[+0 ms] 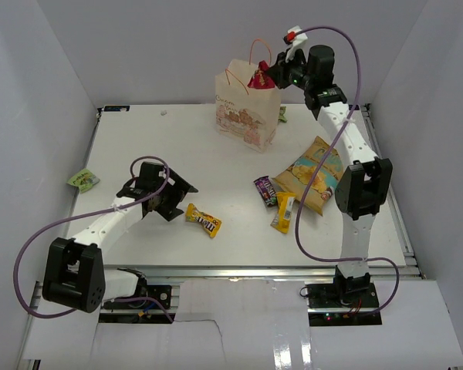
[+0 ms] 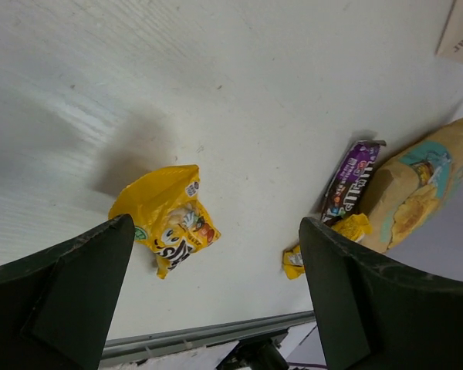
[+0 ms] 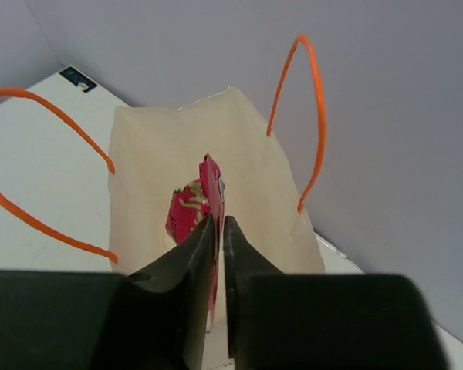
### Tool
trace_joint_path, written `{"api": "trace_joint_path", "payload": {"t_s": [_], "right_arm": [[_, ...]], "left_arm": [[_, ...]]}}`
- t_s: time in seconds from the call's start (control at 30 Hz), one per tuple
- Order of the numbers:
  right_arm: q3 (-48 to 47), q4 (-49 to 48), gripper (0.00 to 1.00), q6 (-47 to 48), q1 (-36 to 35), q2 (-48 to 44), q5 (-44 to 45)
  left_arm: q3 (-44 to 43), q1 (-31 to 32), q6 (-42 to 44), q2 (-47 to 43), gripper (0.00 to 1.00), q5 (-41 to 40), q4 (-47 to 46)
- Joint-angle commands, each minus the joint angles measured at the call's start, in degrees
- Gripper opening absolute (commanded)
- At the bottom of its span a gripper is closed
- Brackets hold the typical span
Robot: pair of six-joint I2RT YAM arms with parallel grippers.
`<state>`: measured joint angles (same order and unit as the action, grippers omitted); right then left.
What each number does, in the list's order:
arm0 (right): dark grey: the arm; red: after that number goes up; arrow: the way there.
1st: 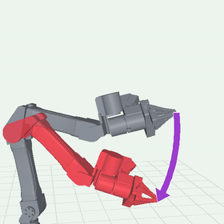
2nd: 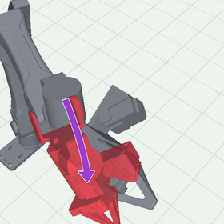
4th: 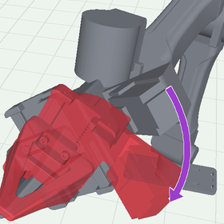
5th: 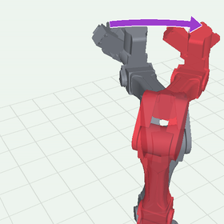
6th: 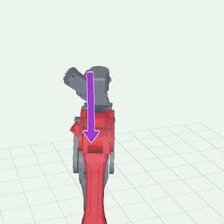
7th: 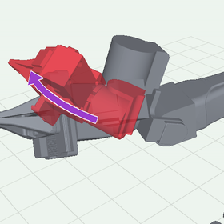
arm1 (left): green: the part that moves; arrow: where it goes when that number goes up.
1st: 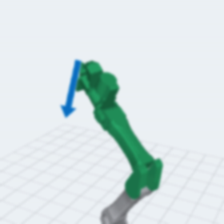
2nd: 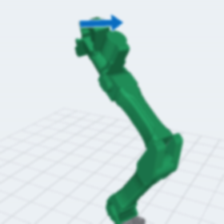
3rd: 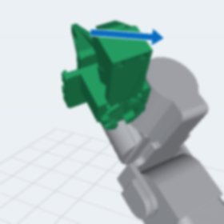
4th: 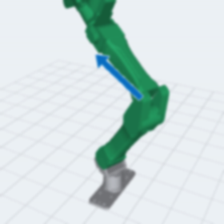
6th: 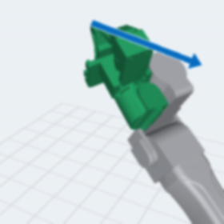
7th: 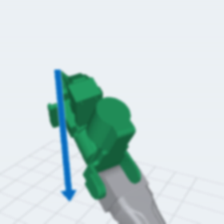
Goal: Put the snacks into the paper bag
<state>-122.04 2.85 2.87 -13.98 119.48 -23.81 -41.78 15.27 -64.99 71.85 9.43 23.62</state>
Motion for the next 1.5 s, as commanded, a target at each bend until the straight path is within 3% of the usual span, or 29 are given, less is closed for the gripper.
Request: {"api": "trace_joint_path", "payload": {"t_s": [0.0,0.03,0.07,0.13,0.17,0.37,0.5,0.67,0.77,0.9,1.1,1.3,1.47], "right_arm": [[-2.6,-5.5,0.18,4.1,-1.0,-1.3,4.7],[-2.2,-5.3,0.47,4.5,-1.1,-1.4,4.1],[-1.8,-5.0,0.63,4.9,-1.1,-1.9,3.7],[1.2,-4.4,0.86,6.3,-1.1,-4.5,1.5],[4.2,-4.4,0.91,7.4,-0.6,-7.2,-1.4],[16.6,0.9,0.93,11.0,2.8,-18.0,-16.7],[30.0,8.7,0.94,18.9,3.4,-27.6,-20.9],[45.2,14.9,0.95,27.4,3.6,-34.9,-21.2],[48.2,18.2,0.95,28.4,3.6,-37.0,-20.8],[49.9,21.1,0.95,28.6,3.6,-37.9,-20.7],[50.3,22.7,0.95,28.7,3.8,-38.3,-19.9],[49.6,23.6,0.95,28.8,4.3,-37.7,-19.8],[47.9,23.4,0.95,27.6,5.2,-36.6,-20.1]], "left_arm": [[-2.7,0.8,-1.0,0.7,0.98,-4.6,6.9],[-3.8,0.8,-0.8,0.8,0.98,-7.8,8.4],[-4.7,0.8,-0.4,0.8,0.98,-10.2,9.7],[-8.4,0.2,1.9,1.1,0.98,-15.7,13.8],[-11.8,-0.6,5.7,2.1,0.98,-22.4,16.8],[-24.9,-7.9,26.6,12.9,0.98,-46.6,25.8],[-30.1,-19.3,31.3,23.2,0.98,-49.9,25.5],[-36.3,-28.4,38.3,30.4,0.98,-44.4,17.8],[-40.3,-30.8,42.0,34.5,0.98,-41.2,15.6],[-48.5,-32.2,45.1,39.7,0.98,-40.5,15.0],[-53.7,-36.5,47.0,45.5,0.98,-37.8,14.6],[-55.7,-37.7,47.9,48.6,0.89,-32.2,14.1],[-53.2,-37.9,47.1,49.1,0.89,-31.1,13.0]]}}
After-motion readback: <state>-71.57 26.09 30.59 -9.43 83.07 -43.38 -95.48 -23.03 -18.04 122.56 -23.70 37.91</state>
